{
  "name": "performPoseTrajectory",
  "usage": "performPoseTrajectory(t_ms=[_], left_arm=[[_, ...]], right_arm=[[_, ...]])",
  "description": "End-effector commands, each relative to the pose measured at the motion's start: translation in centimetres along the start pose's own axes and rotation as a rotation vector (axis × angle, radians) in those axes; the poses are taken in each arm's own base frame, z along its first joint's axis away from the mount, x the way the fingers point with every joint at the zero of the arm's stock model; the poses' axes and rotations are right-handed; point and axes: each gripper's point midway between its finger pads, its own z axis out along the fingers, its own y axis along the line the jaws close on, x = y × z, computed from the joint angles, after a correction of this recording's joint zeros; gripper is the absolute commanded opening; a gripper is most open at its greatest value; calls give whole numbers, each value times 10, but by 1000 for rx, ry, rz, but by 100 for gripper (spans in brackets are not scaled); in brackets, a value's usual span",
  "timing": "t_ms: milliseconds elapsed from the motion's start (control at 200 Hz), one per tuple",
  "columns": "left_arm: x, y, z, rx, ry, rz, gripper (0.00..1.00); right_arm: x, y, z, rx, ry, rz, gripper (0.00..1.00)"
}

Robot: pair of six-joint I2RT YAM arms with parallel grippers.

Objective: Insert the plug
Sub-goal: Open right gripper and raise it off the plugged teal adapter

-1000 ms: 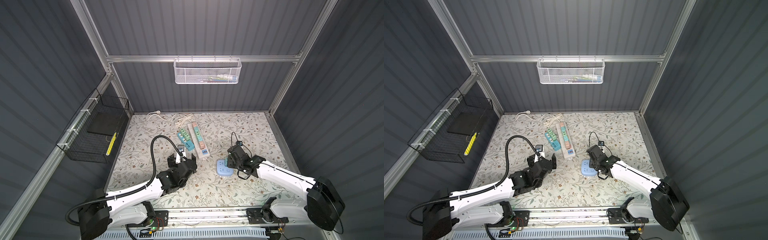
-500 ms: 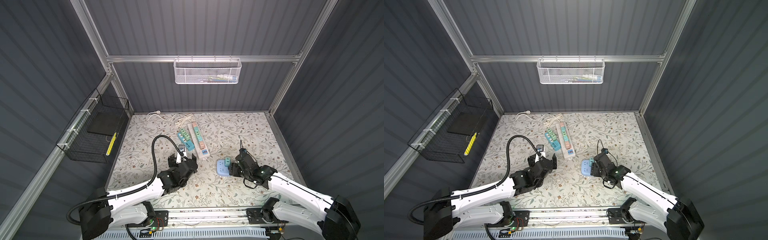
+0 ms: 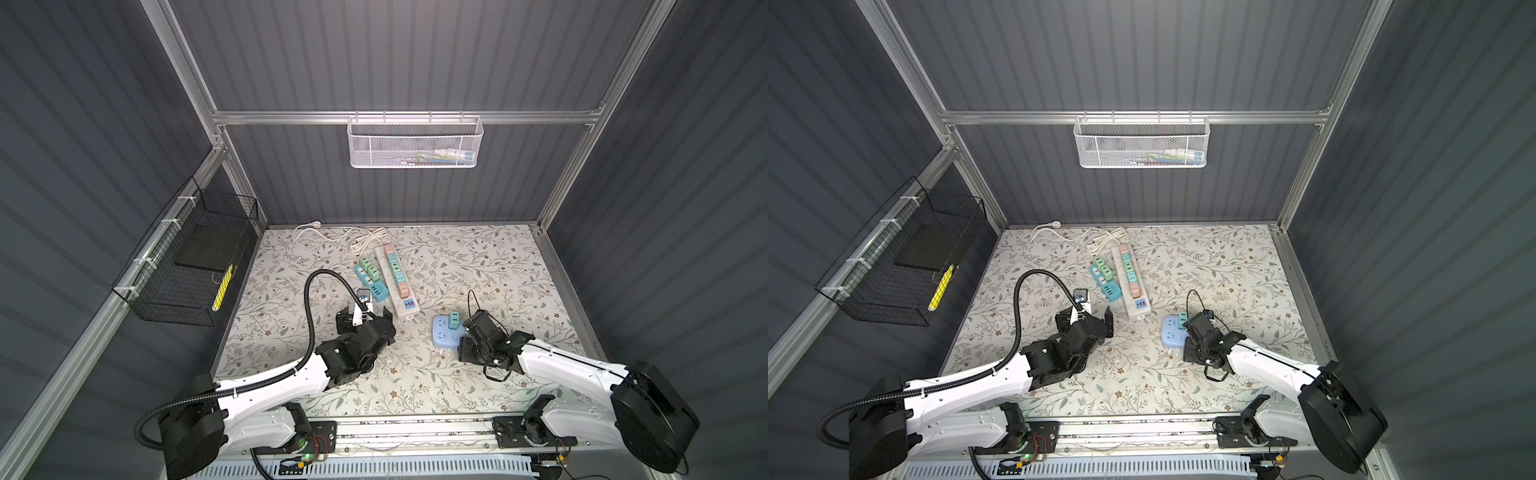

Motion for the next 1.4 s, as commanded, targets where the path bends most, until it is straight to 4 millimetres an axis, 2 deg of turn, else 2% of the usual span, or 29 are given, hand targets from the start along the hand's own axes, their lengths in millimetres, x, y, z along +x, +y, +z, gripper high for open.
performPoseTrajectory(t_ms=[0, 290, 415, 500, 640, 725, 830, 855, 945, 995, 1050, 1110, 1191, 1266, 1331, 1396], left_arm=[[-14, 3, -3, -10, -23, -5, 100], [-19, 9, -4, -24, -32, -10, 100], [-23, 12, -4, -39, -33, 5, 100], [-24, 16, -7, -50, -31, 8, 100], [-28, 21, -13, -43, -37, 1, 100], [-37, 22, -17, -38, -50, 20, 100], [-60, 14, -30, 39, -73, 86, 100], [-67, 12, -33, 58, -89, 90, 100], [-91, 6, -47, 126, -148, 127, 100], [-103, 1, -53, 160, -168, 162, 100], [-114, -1, -57, 163, -169, 174, 100], [-119, 10, -57, 94, -134, 147, 100], [-119, 16, -54, 35, -114, 143, 100], [-110, 3, -49, 85, -113, 218, 100], [-103, 3, -40, 57, -148, 271, 100], [-90, -6, -29, 64, -185, 371, 100]], right_arm=[[-30, 9, 1, -14, -68, 2, 66], [-83, 11, 21, 26, -109, -52, 68], [-99, 14, 16, 54, -120, -96, 68], [-100, 17, 5, 29, -132, -104, 68], [-95, 9, -19, 27, -155, -99, 69], [-96, 7, -39, 10, -193, -87, 70], [-104, 13, -63, -60, -274, -73, 76], [-109, 18, -75, -99, -317, -73, 78], [-123, 29, -99, -171, -415, -72, 88], [-132, 34, -114, -201, -470, -80, 98], [-142, 38, -128, -216, -517, -91, 99], [-154, 34, -137, -196, -578, -41, 99], [-167, 31, -138, -160, -656, -52, 99], [-181, 25, -140, -107, -725, -44, 99], [-190, 19, -141, -61, -775, -43, 99], [-198, 24, -141, -55, -813, -119, 99]])
